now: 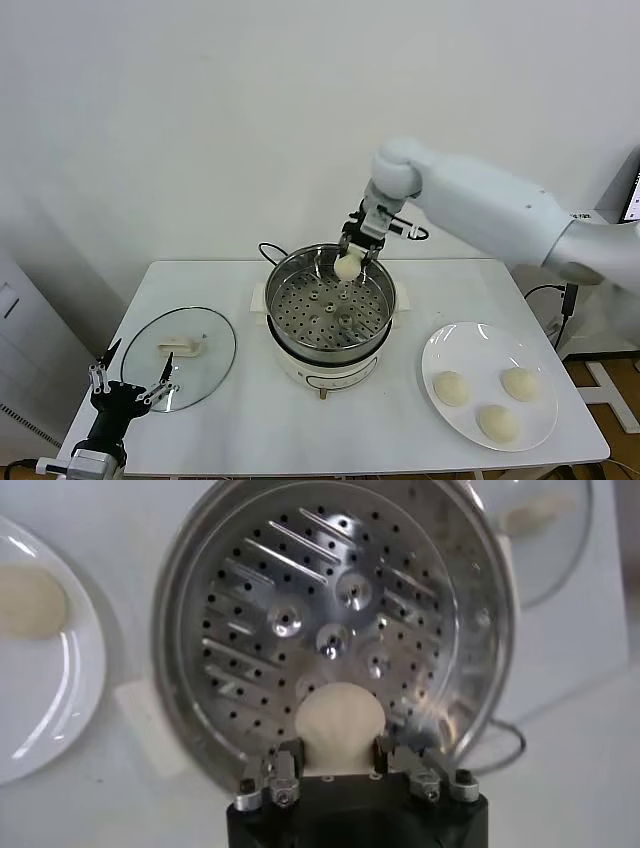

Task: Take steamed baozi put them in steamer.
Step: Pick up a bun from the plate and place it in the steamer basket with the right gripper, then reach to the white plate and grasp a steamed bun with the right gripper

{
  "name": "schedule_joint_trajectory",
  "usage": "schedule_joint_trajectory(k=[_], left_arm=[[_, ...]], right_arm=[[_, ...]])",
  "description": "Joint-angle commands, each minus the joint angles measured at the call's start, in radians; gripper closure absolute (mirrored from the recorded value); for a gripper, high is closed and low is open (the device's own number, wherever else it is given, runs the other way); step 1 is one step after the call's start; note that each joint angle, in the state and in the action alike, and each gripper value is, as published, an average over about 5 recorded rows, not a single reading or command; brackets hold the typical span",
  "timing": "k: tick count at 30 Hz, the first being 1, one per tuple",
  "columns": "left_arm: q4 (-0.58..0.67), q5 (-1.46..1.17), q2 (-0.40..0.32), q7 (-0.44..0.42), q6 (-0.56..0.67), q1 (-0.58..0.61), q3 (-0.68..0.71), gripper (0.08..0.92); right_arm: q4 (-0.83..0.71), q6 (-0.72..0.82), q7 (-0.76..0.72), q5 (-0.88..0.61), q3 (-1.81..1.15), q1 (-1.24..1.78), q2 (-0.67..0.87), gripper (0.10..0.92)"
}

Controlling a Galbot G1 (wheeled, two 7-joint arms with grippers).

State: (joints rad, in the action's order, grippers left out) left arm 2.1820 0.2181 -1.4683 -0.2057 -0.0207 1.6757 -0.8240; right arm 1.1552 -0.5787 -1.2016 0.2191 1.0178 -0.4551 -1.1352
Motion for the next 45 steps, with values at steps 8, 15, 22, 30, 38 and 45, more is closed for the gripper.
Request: schedule_joint_trajectory(k=[8,15,22,30,38,45], left_arm=[[-0.005,-0.003,0.009,-0.001,0.0,-0.001,-0.002,0.177],[-0.01,-0.001,0.005,0.0,0.004,0.002,-0.002,0.177],[-0.002,0.0,0.007,0.001,0.003,0.004,-0.007,0.177],[-0.002,-0.001,-0.004,0.0,0.015,0.015,-0.014,0.177],[0.006,-0.002,-0.003,0.001,0.014,0.006,-0.009,0.177],[0.015,0.008,-0.009,0.001,0.013,0.01,0.002,0.177]], right_arm=[[-0.156,-0.146,0.096,0.383,-0.192,0.219,-0.139,0.565],[-0.181,-0.148,0.121,0.372,-0.22,0.25,-0.147,0.547],[-0.133,-0.078,0.076,0.16,-0.177,0.15,-0.105,0.38],[-0.037,0.451,0.082,-0.581,0.139,-0.184,0.121,0.211],[-0.104,0.696,-0.034,-0.772,0.438,-0.409,0.292,0.203],[0.121,0.716,-0.01,-0.629,0.471,-0.309,0.539,0.203]])
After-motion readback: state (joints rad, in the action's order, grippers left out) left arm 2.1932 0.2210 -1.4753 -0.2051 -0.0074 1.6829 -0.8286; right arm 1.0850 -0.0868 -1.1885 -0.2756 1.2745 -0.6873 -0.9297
